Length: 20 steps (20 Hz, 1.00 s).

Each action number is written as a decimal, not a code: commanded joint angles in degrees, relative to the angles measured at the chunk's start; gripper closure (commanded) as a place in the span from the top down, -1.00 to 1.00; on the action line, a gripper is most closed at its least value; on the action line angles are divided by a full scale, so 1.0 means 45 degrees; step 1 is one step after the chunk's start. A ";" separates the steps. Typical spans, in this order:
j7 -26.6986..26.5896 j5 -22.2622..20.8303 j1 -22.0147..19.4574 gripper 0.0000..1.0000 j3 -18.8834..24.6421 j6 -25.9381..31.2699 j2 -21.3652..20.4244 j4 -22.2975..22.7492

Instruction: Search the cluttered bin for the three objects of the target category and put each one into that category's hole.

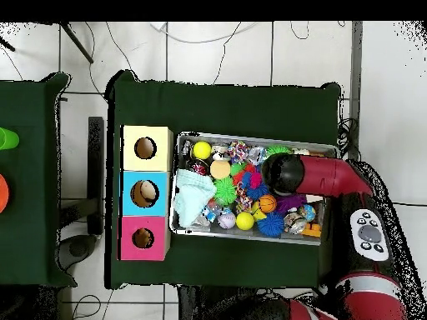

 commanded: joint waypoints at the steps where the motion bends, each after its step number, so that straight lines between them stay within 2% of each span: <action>1: 0.1190 0.0768 0.0371 1.00 0.0105 0.1634 -0.1267 0.0573; 5: 0.1221 0.1172 0.0848 1.00 -0.0093 0.3479 -0.1299 -0.0511; 14: 0.1332 0.1379 0.1310 1.00 -0.0331 0.5004 -0.1082 -0.1757; 17: 0.1408 0.1383 0.1409 1.00 -0.0421 0.5055 -0.1182 -0.1685; 20: 0.1887 0.1420 0.1546 1.00 -0.0575 0.4336 -0.1328 -0.0991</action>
